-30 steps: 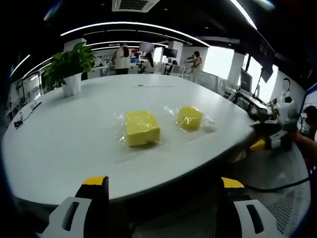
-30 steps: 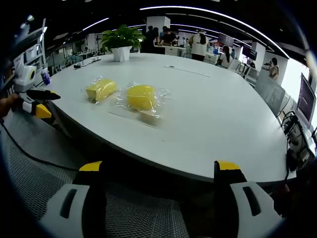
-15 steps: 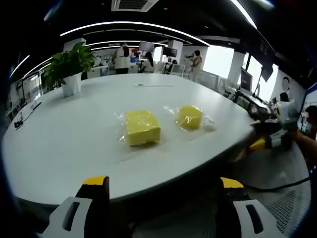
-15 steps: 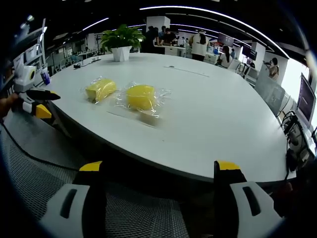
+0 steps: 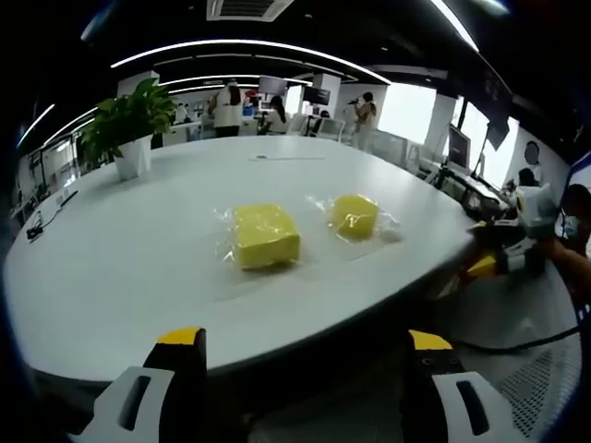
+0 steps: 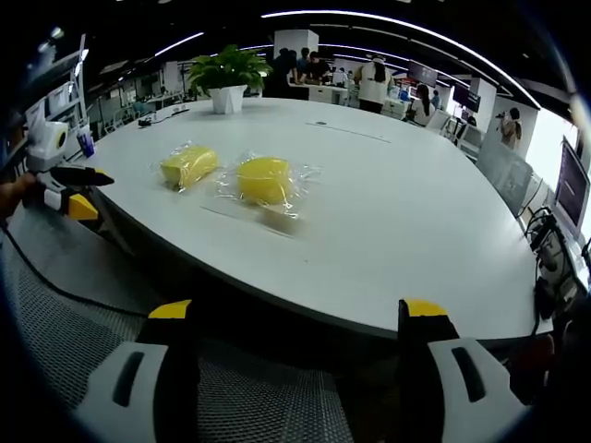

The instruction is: Compare the silicone blocks by pressing each to a similar depth, holding the contact briefly, and releasing to observe deformation and rebound differences across the visible hardness samples.

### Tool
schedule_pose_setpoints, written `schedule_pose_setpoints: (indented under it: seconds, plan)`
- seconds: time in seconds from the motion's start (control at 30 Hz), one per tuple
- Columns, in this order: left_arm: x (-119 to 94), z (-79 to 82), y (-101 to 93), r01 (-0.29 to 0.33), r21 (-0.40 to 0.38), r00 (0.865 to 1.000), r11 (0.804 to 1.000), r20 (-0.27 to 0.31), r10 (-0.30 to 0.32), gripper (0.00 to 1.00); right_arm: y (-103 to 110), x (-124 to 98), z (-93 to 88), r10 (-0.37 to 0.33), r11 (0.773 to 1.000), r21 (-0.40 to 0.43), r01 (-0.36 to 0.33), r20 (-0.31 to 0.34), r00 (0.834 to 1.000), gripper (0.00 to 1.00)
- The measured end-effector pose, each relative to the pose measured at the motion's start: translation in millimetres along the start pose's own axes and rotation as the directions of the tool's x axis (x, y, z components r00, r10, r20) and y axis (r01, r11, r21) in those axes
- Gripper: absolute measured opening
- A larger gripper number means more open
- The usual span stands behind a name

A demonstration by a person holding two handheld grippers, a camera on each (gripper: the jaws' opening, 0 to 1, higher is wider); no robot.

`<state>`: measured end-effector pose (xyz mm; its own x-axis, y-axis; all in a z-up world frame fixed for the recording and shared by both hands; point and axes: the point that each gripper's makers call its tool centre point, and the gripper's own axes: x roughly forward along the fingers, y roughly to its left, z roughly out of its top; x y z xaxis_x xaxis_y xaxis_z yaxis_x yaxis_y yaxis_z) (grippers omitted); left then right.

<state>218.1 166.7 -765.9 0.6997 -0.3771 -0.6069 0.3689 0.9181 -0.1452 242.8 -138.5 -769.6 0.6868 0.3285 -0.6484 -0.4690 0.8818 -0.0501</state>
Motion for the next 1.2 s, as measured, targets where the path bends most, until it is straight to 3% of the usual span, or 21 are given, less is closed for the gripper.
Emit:
schedule_pose_setpoints:
  seconds: [0.53, 1.03, 1.2]
  plan:
    - [-3, 6.8, -6.9, 0.004, 0.006, 1.000, 1.000, 0.023, -0.004, 0.89, 0, 0, -2.1, -0.002, 1.000, -0.023, 0.001, -0.017, 1.000, 0.86]
    - [-6, 27.7, -5.8, 0.000, 0.013, 0.990, 1.000, 0.142, -0.002, 0.93, -3, 1, 4.2, -0.009, 1.000, -0.010, 0.009, 0.015, 1.000, 0.86]
    - [-6, 26.9, -4.1, -0.009, 0.028, 0.991, 1.000, 0.136, 0.005, 0.94, -2, 0, 7.8, -0.003, 1.000, -0.008, 0.004, 0.034, 0.999, 0.85]
